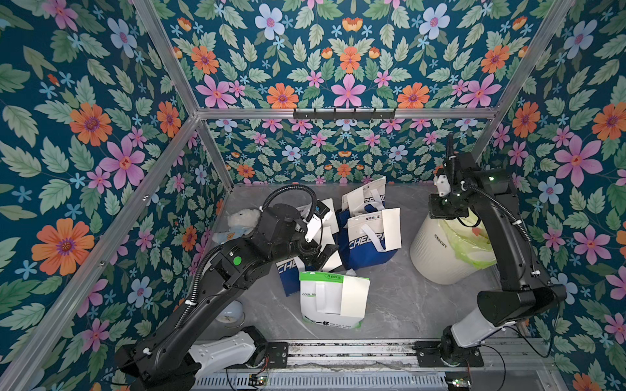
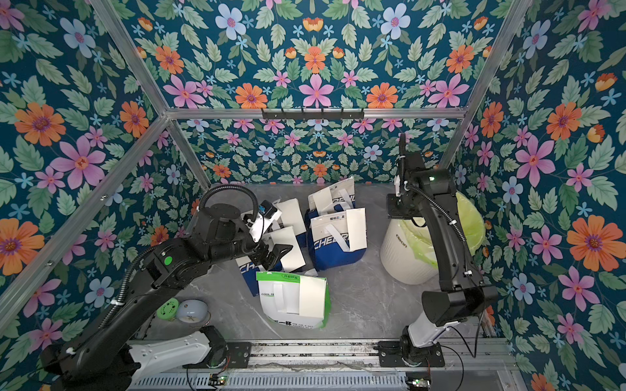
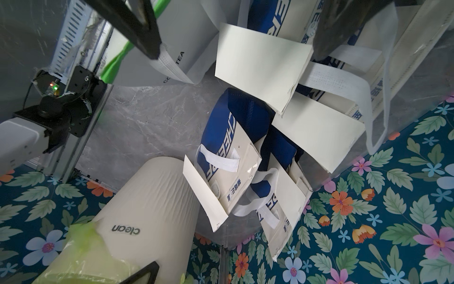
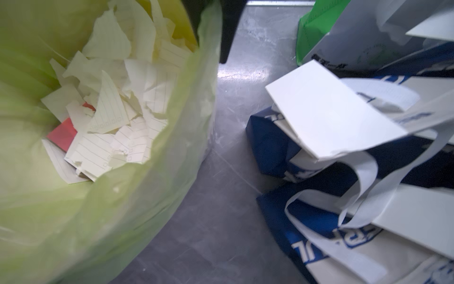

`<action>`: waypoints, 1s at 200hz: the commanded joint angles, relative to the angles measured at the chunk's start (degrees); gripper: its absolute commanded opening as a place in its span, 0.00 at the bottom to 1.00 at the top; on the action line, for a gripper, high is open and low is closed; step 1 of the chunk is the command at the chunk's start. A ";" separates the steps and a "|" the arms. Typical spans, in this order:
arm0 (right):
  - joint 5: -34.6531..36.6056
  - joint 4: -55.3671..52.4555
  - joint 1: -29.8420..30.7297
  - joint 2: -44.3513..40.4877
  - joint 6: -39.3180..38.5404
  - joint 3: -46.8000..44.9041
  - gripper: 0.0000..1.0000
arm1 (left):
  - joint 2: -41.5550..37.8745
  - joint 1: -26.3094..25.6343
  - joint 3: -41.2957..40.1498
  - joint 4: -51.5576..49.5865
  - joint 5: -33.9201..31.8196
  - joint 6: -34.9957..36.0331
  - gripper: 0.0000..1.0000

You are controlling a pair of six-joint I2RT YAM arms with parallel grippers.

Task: Shred takeout receipts and throw away
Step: Place the trash bin at the center of the board, then pick up the takeout bag at the center of the board.

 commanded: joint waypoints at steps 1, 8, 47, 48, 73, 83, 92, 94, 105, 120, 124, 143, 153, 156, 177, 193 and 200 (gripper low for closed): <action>4.70 -2.06 5.83 -0.27 0.75 0.51 0.00 | -1.90 0.06 -0.56 -3.60 2.12 5.72 0.99; 5.79 -3.37 8.16 0.45 1.14 1.36 0.00 | -2.34 0.07 -0.63 -4.77 2.19 7.12 0.99; 9.85 -6.36 13.82 3.07 2.97 1.46 0.00 | -0.82 0.02 0.19 -10.08 5.21 12.33 0.98; 9.88 -6.37 13.86 3.09 3.02 1.39 0.00 | -0.78 0.01 0.17 -10.17 5.28 12.41 0.98; 9.35 -5.67 13.91 1.46 3.98 0.61 0.00 | -0.22 0.03 -0.51 -11.13 6.57 13.78 0.95; 9.42 -5.45 13.91 0.58 4.57 0.53 0.00 | -0.24 0.03 -0.80 -11.13 7.08 14.08 0.94; 9.26 -5.50 13.88 -0.23 5.01 0.38 0.10 | -0.20 0.07 -1.10 -10.82 7.28 14.00 0.94; 9.11 -5.51 13.91 -0.41 5.11 0.32 0.16 | -0.28 0.01 -1.22 -10.68 7.22 13.86 0.94; 7.98 -5.57 14.04 -1.47 5.40 -0.08 0.44 | -0.25 0.00 -1.84 -10.12 7.48 13.47 0.94; 7.44 -6.24 15.17 -2.81 6.02 -0.32 0.52 | -0.07 0.01 -2.87 -9.35 8.63 13.20 0.93; 7.52 -6.33 15.64 -3.20 6.20 -0.33 0.54 | 0.04 0.02 -3.02 -9.24 8.89 13.08 0.93; 8.13 -7.57 18.12 -4.72 7.50 0.53 0.58 | 0.78 -0.09 -3.52 -8.99 10.04 12.45 0.91; 9.10 -8.62 19.53 -5.29 8.30 1.77 0.58 | 0.94 -0.28 -3.75 -8.65 10.25 12.03 0.90; 9.33 -8.91 19.94 -5.47 8.74 2.28 0.58 | 1.04 -0.35 -3.80 -8.59 10.27 11.87 0.90; 9.68 -9.66 23.33 -7.43 11.13 4.65 0.58 | 1.27 -0.85 -4.45 -8.17 10.95 11.67 0.88; 8.38 -8.23 26.04 -10.16 13.16 4.76 0.59 | 1.12 -1.37 -5.01 -7.97 11.07 11.85 0.86; 7.25 -7.00 27.42 -11.63 14.00 4.08 0.60 | 1.10 -1.50 -5.22 -7.97 11.22 12.01 0.84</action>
